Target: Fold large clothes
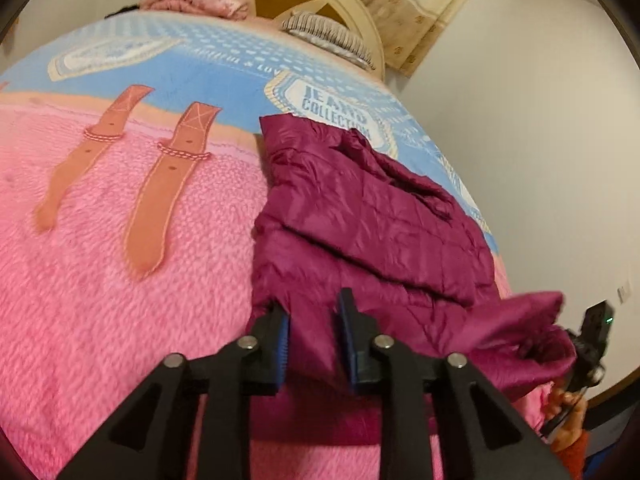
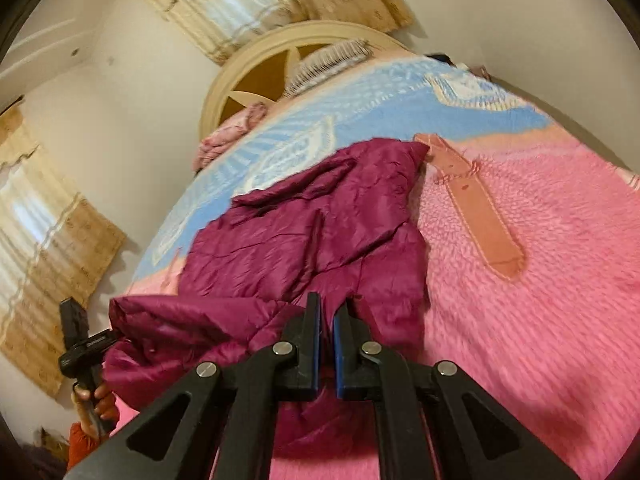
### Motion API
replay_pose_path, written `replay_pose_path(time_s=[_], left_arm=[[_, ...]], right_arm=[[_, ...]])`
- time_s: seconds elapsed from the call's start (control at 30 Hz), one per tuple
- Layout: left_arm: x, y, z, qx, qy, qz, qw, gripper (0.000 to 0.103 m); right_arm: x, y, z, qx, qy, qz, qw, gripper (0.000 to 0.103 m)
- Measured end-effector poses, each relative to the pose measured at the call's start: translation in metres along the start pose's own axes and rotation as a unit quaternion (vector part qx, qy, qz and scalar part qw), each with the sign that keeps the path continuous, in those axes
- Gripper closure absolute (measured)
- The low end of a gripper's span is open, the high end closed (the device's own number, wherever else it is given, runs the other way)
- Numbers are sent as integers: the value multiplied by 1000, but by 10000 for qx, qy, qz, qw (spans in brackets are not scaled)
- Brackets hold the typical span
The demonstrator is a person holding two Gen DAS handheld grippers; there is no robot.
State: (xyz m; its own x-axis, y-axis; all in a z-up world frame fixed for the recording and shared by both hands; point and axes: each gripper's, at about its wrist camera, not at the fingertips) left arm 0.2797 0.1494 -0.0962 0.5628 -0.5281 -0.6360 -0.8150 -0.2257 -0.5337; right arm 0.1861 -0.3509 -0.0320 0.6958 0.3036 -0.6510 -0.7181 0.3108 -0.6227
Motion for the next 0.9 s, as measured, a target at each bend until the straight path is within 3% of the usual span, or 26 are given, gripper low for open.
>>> replay_pose_path(time_s=[0.07, 0.1, 0.13, 0.2, 0.27, 0.3, 0.37, 0.4, 0.43, 0.5, 0.57, 0.63, 0.7, 0.8, 0.9], left_arm=[[-1, -13, 6, -86, 152, -91, 9998, 61], [-2, -18, 7, -106, 188, -146, 9997, 48], [-7, -25, 10, -115, 166, -305, 9993, 27], [-21, -36, 17, -79, 65, -706, 9975, 5], [-34, -45, 26, -83, 140, -952, 9953, 3], [-37, -48, 29, -105, 170, -968, 9951, 3], [-44, -49, 38, -91, 188, -925, 9955, 3], [-43, -49, 38, -35, 157, -890, 9959, 3], [-43, -45, 39, 105, 101, -835, 9964, 3], [-35, -36, 39, 368, 18, -728, 9967, 3], [-30, -23, 35, 672, 40, -652, 9956, 3], [-23, -15, 31, 959, 102, -582, 9936, 3], [-16, -8, 23, 1190, 289, -509, 9912, 3], [1, -6, 11, 1430, 407, -322, 9884, 3], [21, -7, 4, 1557, 266, -92, 9874, 3]], right_arm=[[21, -9, -9, 263, 22, 80, 9996, 98], [28, -11, -13, 353, 17, 108, 9993, 98], [34, -14, -17, 453, 24, 134, 9989, 97], [46, -20, -25, 672, -57, 236, 9974, 94], [52, -25, -31, 808, -214, 263, 9962, 88], [51, -27, -33, 865, -281, 228, 9956, 79], [46, -32, -38, 1019, -526, 130, 9933, 53], [37, -34, -41, 1136, -767, -47, 9905, 30], [27, -36, -43, 1192, -925, -234, 9883, 20], [4, -38, -45, 1179, -1198, -589, 9840, 19], [-10, -40, -37, 716, -849, -704, 9913, 19], [-10, -35, -18, -249, -148, -523, 9982, 19], [3, -25, -5, -863, 261, -241, 9956, 19], [27, -15, 2, -1046, 142, 168, 9943, 19], [50, -11, 12, -1243, 245, 264, 9916, 19]])
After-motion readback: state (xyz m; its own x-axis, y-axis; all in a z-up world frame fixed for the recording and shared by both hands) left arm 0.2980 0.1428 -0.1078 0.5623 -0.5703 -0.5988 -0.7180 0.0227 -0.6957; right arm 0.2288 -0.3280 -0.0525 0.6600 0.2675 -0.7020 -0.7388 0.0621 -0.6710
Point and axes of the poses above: each gripper's, at about its wrist camera, not at the fingertips, and x roughly the way its jaws point, z to its left, y to its underside, and after that the axes turned 5 degrees about y, right-handed
